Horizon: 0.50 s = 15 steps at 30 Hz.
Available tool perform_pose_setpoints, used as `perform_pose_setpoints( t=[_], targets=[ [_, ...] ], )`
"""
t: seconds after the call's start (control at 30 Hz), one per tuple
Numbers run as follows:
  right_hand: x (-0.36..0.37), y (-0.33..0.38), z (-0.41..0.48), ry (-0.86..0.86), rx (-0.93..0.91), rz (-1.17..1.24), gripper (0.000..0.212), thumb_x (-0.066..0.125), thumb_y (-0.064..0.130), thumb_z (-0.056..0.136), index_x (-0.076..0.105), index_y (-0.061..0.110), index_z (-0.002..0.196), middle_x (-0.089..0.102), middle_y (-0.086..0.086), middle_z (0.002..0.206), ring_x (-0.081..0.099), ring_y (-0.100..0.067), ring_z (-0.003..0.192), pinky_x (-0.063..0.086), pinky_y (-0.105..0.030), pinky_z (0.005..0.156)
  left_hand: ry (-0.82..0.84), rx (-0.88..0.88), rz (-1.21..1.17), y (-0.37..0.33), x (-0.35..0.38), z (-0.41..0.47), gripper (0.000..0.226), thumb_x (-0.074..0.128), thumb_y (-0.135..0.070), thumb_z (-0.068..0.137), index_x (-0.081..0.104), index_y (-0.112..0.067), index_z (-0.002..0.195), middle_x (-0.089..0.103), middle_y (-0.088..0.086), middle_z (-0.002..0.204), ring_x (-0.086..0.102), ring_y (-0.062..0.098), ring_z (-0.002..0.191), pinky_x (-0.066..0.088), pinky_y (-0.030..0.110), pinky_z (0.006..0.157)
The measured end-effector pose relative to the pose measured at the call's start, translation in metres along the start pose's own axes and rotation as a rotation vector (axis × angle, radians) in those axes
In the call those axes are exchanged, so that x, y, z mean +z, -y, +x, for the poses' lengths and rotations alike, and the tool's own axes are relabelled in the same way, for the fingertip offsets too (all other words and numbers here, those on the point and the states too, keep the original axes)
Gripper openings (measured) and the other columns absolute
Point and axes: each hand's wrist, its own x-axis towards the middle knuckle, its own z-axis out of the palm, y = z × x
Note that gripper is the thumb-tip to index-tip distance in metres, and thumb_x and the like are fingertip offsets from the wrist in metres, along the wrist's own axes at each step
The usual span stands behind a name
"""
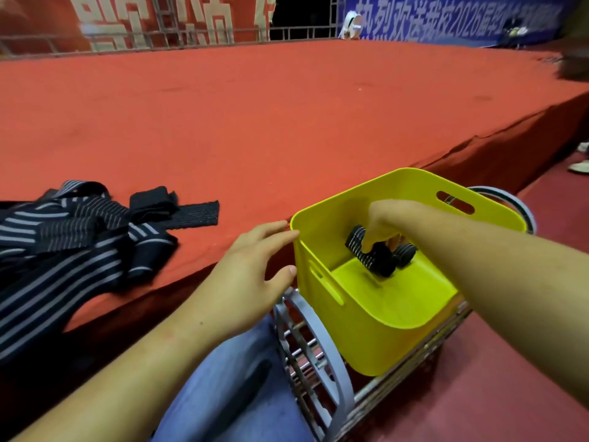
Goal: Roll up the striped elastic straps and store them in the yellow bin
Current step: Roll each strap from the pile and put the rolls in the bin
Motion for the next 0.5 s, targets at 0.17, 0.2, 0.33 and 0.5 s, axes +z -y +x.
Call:
perform_pose_setpoints(
  t=[0.17, 0.2, 0.33, 0.5],
  targets=[
    [0.019, 0.001, 0.012, -0.012, 0.031, -0.027, 0.053, 0.087, 0.036, 0.087, 0.067, -0.001, 0.12, 0.078, -0.013, 0.109, 0.079, -0.026, 0.094, 0.065, -0.038, 0.085, 0.014, 0.019, 0.029, -0.006, 0.005, 0.0, 0.055, 0.059, -0.036, 0.101, 0.043, -0.039, 0.154, 0.032, -0.025, 0.162, 0.024, -0.002, 0.149, 0.02, 0.023, 0.122],
    [0.021, 0.0, 0.012, -0.028, 0.028, -0.031, 0.056, 0.087, 0.037, 0.087, 0.066, -0.001, 0.123, 0.077, -0.014, 0.115, 0.078, -0.027, 0.101, 0.064, -0.037, 0.088, 0.008, 0.015, 0.031, -0.007, 0.004, 0.001, 0.054, 0.059, -0.036, 0.101, 0.044, -0.039, 0.153, 0.033, -0.025, 0.161, 0.025, -0.002, 0.148, 0.021, 0.023, 0.122],
    [0.032, -0.004, 0.013, -0.061, 0.029, -0.018, 0.06, 0.088, 0.036, 0.086, 0.065, -0.001, 0.127, 0.07, -0.018, 0.126, 0.074, -0.033, 0.111, 0.06, -0.037, 0.077, 0.013, 0.009, 0.049, -0.012, 0.003, 0.002, 0.051, 0.058, -0.035, 0.102, 0.047, -0.041, 0.151, 0.035, -0.026, 0.16, 0.03, 0.0, 0.147, 0.024, 0.03, 0.124],
    [0.041, 0.001, 0.014, -0.069, 0.015, -0.051, 0.055, 0.089, 0.036, 0.085, 0.067, 0.0, 0.121, 0.072, -0.018, 0.122, 0.075, -0.033, 0.109, 0.055, -0.034, 0.071, 0.016, 0.01, 0.06, -0.016, 0.003, 0.0, 0.053, 0.058, -0.036, 0.101, 0.046, -0.042, 0.152, 0.034, -0.026, 0.161, 0.031, 0.004, 0.148, 0.026, 0.036, 0.125]
  ],
)
